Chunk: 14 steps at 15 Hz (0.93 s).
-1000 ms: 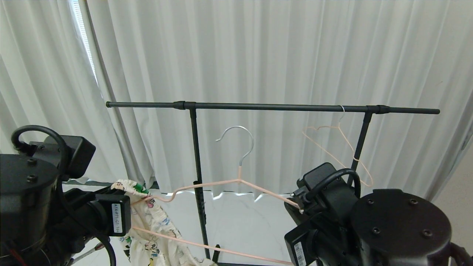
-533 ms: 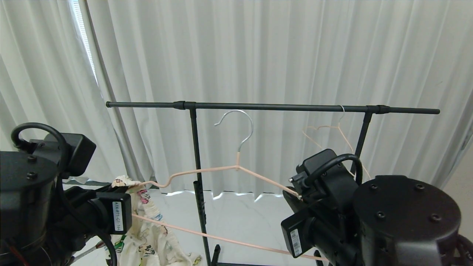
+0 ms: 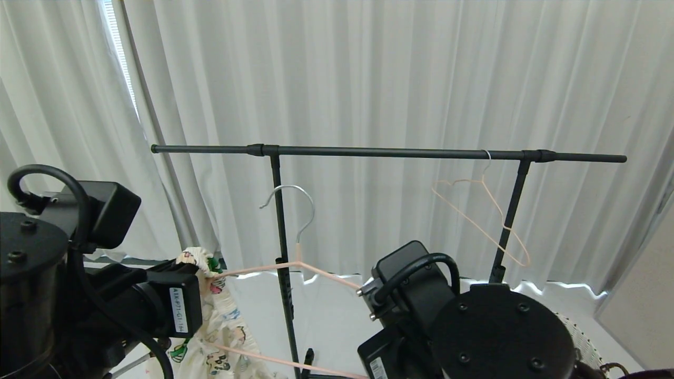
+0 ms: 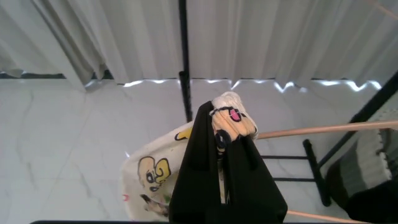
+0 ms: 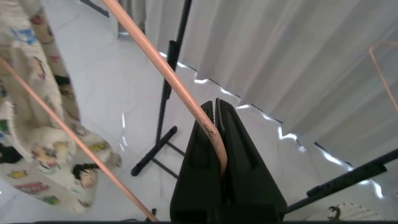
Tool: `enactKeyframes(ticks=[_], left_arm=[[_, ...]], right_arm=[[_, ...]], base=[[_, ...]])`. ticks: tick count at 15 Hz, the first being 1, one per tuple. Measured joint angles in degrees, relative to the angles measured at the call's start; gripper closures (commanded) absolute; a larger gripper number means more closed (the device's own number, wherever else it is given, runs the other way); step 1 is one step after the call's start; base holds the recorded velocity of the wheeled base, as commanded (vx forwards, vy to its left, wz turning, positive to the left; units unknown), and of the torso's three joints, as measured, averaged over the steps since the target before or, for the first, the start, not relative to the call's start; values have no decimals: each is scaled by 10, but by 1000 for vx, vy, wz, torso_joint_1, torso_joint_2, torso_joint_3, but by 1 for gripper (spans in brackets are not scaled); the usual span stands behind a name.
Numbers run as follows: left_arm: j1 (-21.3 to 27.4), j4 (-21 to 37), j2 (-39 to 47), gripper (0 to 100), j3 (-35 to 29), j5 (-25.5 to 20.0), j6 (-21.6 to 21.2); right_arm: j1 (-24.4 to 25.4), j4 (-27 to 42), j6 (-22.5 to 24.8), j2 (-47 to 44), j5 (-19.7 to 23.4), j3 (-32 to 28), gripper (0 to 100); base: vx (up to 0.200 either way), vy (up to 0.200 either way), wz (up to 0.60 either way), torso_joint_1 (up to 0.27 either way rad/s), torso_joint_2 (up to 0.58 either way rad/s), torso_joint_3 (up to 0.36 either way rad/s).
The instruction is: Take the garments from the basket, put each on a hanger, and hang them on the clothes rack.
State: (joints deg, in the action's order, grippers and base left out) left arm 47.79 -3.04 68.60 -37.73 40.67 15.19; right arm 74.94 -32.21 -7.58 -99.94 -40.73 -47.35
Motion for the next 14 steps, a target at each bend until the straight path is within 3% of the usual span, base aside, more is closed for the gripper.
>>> enactKeyframes(ticks=[8, 14], left_arm=[[102, 0, 0, 100, -35, 0, 22], [131, 0, -2, 100, -37, 0, 23]], right_arm=[[33, -28, -2, -59, -15, -39, 100], [41, -65, -3, -68, -18, -47, 100]], base=[[0, 0, 0, 0, 0, 0], [0, 0, 0, 0, 0, 0]])
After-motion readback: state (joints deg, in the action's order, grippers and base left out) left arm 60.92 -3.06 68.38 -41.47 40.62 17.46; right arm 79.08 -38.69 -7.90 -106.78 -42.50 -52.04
